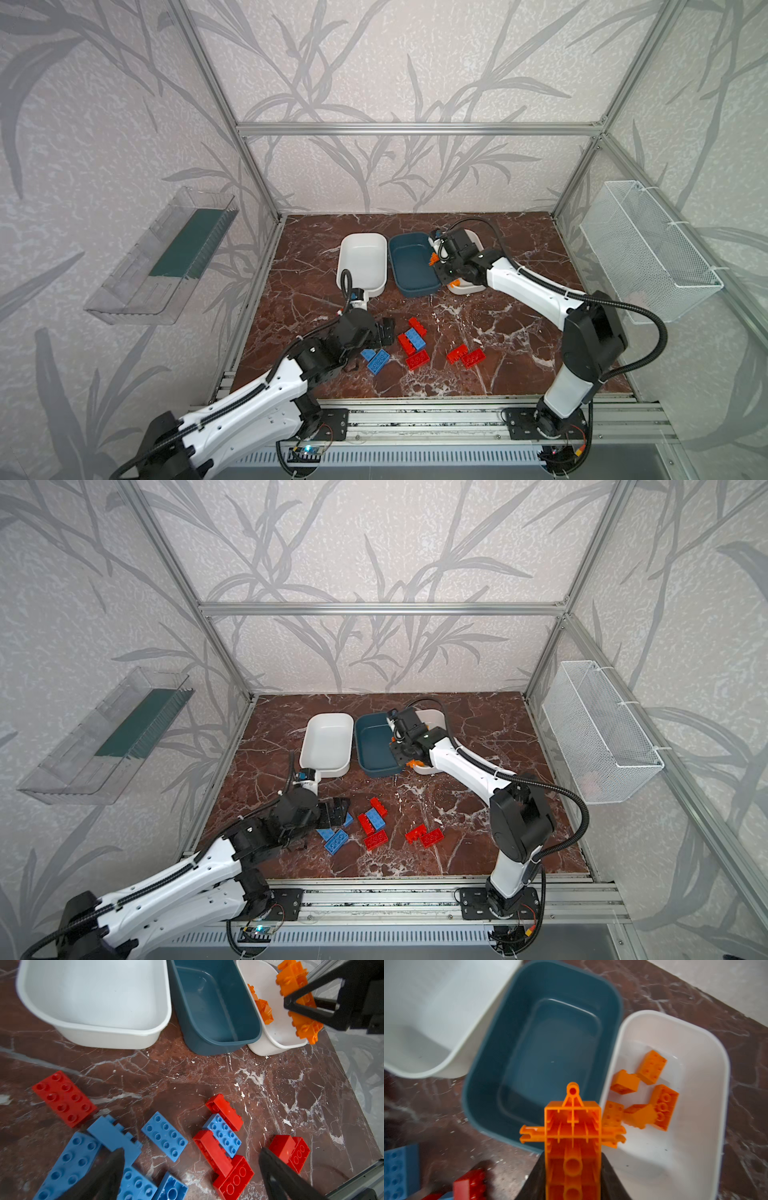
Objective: Sort the legos into containers by color
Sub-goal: 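Lift the orange frame piece and drop it into the white tub with the right gripper, then move the right gripper down onto the red and blue bricks and grasp a red brick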
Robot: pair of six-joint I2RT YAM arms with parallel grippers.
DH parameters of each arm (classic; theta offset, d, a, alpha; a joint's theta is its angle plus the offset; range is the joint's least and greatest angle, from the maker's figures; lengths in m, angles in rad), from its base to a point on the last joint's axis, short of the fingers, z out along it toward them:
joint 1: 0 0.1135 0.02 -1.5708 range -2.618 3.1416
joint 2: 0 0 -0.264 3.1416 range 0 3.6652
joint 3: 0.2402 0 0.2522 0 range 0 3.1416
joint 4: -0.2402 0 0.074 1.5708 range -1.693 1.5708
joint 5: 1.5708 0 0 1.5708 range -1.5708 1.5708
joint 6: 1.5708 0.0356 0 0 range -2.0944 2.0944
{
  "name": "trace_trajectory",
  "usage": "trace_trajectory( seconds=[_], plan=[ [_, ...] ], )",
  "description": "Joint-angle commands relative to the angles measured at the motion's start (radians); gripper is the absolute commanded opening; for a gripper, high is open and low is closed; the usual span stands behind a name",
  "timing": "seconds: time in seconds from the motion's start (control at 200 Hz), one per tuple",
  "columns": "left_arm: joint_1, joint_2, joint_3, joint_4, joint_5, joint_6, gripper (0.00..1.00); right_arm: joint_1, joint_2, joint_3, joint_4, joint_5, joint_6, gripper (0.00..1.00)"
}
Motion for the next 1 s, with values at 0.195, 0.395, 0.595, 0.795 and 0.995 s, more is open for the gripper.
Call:
trace_trajectory(
  seconds=[0.195, 0.395, 0.595, 0.795, 0.995],
  plan=[
    [0.005, 0.281, 0.204, 0.082, 0.085, 0.097, 0.99, -0.211, 0.134, 0.075, 0.089, -0.139, 0.106, 0.28],
    [0.007, 0.347, 0.266, 0.065, 0.110, 0.120, 0.99, -0.257, 0.291, 0.201, 0.078, -0.161, 0.109, 0.41],
    [0.008, 0.300, 0.244, 0.033, 0.093, 0.117, 0.99, -0.268, 0.320, 0.237, 0.056, -0.199, 0.124, 0.59],
    [0.006, 0.193, 0.182, 0.001, 0.072, 0.094, 0.99, -0.223, 0.124, 0.096, 0.064, -0.239, 0.173, 0.60],
    [0.006, 0.032, 0.038, -0.002, 0.066, 0.030, 0.99, -0.090, -0.084, -0.104, 0.053, -0.243, 0.178, 0.58]
  ],
)
